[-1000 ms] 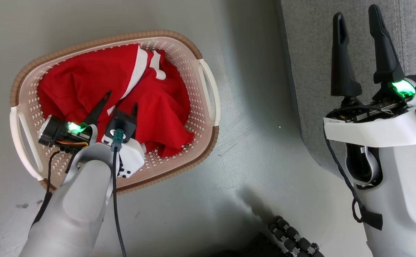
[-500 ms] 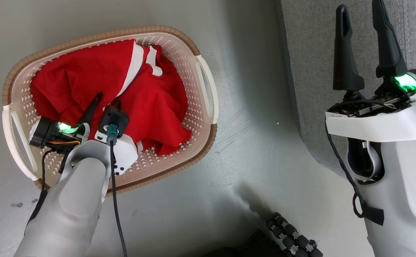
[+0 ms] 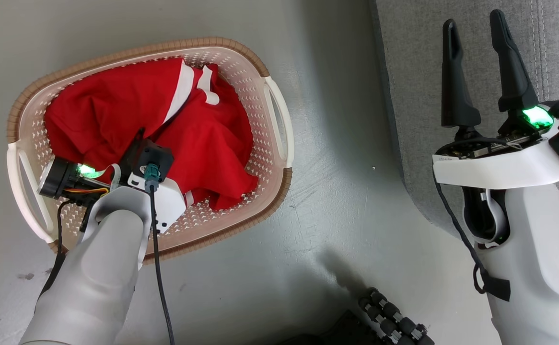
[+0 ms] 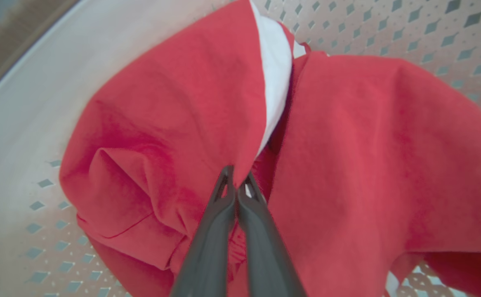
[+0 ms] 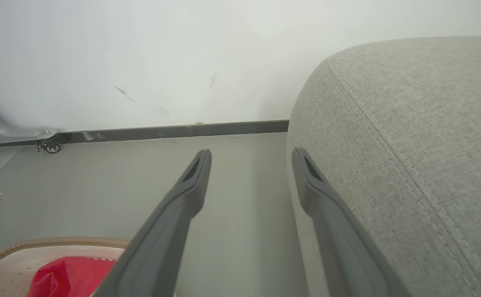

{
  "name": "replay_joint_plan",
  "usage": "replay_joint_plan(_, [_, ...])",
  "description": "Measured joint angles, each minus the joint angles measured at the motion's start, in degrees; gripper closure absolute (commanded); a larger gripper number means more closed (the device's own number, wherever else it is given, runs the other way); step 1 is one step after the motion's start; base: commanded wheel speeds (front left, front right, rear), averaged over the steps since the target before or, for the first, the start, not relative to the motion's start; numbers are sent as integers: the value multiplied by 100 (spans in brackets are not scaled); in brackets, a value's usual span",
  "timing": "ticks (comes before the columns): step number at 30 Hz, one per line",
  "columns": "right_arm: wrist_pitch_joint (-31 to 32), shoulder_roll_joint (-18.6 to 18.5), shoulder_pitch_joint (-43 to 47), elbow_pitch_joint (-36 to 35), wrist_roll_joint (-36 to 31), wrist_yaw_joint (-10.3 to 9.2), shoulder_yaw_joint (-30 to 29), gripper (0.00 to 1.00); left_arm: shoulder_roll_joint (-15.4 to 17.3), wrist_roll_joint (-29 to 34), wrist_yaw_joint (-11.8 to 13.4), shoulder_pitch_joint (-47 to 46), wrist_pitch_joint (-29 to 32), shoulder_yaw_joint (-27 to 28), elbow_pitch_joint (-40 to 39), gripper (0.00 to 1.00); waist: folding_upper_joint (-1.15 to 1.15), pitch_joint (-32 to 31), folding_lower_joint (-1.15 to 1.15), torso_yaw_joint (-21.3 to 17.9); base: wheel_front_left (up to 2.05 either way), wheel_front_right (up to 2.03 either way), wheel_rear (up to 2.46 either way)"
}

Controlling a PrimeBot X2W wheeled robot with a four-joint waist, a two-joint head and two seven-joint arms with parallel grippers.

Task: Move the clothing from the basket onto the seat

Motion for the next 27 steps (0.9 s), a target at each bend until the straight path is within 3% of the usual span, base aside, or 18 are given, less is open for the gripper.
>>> replay_joint_plan(27, [0,-5,-137,403,-132,0,233,0,-297,-144,30,-79,-176,-41,-71,100,0,-369,0,217,0,0,0])
